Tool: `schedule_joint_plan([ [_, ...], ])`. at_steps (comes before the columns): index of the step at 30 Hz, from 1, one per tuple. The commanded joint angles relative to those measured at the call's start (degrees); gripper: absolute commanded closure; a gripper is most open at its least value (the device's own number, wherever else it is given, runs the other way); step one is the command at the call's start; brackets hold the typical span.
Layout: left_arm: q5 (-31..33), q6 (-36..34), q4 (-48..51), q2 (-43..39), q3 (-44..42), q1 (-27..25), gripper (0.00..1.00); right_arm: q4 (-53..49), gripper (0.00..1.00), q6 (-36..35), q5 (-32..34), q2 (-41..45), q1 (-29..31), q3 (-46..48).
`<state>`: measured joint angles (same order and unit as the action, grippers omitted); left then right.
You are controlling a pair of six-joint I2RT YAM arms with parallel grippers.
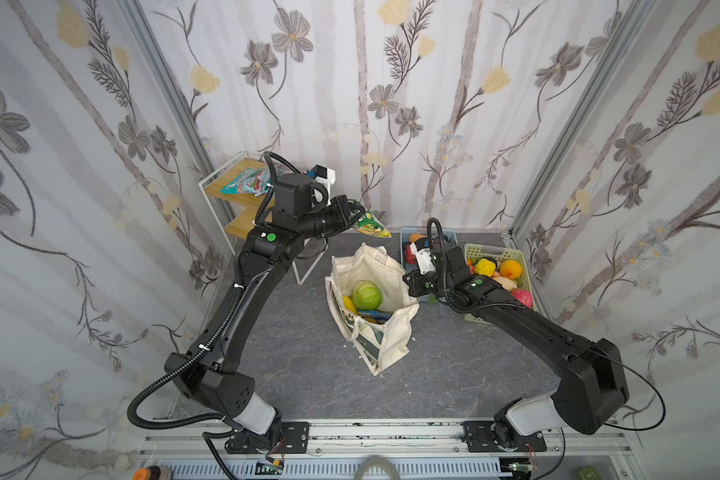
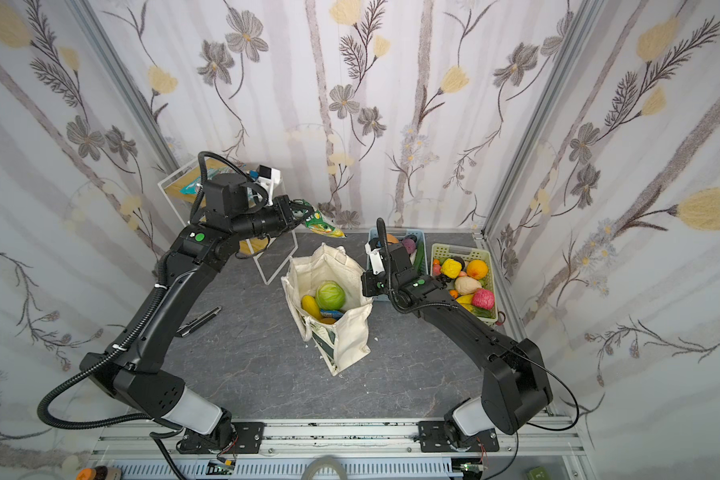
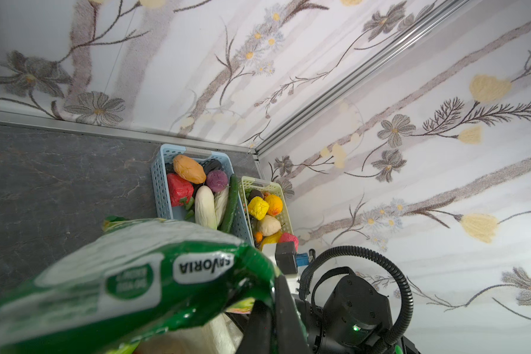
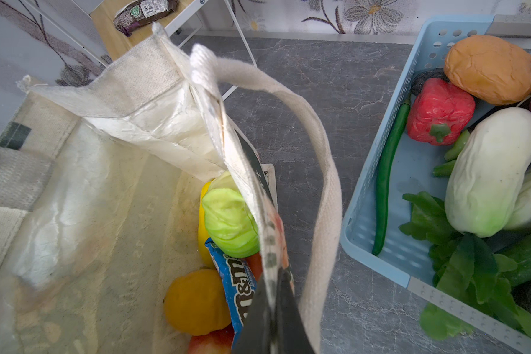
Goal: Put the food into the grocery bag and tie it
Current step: 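Carry the green bag over the tote with the left gripper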
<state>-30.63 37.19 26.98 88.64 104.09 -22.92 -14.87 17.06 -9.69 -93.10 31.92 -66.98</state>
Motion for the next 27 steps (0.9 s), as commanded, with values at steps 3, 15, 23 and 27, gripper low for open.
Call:
schedule_joint_plan([
  [3,0.7,-1.7,-1.7,-1.7,-3.2,-1.3,1.00,1.1,1.00,-0.1,0.5,-0.4,0.1,-0.4],
  [15,-1.5,-4.8,1.8,-4.5,-7.4,-3.1,1.00,1.2,1.00,-0.1,1.5,0.0,-0.1,0.0],
  [23,-1.2,-5.4,2.0,-5.5,-10.6,-5.3,1.00,1.2,1.00,-0.1,1.7,0.0,0.0,0.3],
  [27,-0.6,-5.5,1.9,-5.8,-12.4,-6.4,1.00,1.3,1.00,-0.1,1.7,0.0,0.0,0.2],
])
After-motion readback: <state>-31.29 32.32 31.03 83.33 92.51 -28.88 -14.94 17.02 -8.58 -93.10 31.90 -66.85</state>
